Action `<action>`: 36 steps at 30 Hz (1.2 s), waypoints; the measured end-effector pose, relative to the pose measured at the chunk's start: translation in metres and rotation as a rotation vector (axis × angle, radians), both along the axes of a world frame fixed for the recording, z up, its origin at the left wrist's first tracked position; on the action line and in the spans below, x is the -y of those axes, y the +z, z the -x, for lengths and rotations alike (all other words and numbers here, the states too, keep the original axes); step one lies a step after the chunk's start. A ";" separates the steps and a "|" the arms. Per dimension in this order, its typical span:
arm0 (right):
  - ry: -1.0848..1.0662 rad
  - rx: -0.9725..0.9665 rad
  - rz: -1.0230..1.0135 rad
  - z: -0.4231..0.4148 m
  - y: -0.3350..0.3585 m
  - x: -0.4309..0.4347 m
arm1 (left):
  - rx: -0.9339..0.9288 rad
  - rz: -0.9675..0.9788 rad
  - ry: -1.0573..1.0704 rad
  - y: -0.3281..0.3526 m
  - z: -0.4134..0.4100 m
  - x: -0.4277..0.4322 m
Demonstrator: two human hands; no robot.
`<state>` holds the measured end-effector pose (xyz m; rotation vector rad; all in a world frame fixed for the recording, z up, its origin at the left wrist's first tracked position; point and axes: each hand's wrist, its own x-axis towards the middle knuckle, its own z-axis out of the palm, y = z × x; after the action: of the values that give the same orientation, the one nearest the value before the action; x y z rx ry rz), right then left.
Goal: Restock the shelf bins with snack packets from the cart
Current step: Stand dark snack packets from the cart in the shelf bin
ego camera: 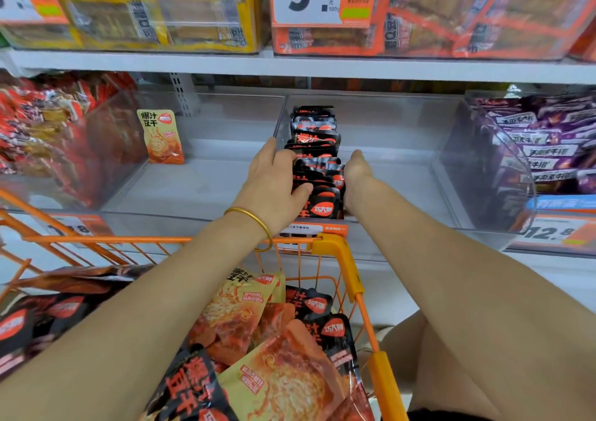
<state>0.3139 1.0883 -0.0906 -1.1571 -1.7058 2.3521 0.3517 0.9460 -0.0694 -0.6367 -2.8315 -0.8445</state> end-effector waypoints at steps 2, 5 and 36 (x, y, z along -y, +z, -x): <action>0.036 0.029 -0.038 -0.004 0.001 -0.009 | 0.005 0.000 0.003 0.000 0.000 0.001; 0.100 0.058 -0.029 -0.012 -0.001 -0.021 | 0.009 0.000 0.003 0.000 0.000 0.001; 0.311 -0.277 -0.279 0.008 -0.015 0.000 | 0.014 -0.035 0.001 0.010 -0.006 -0.002</action>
<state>0.3060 1.0883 -0.1053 -0.5302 -2.1386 2.1915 0.3581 0.9480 -0.0595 -0.6278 -2.8222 -0.8997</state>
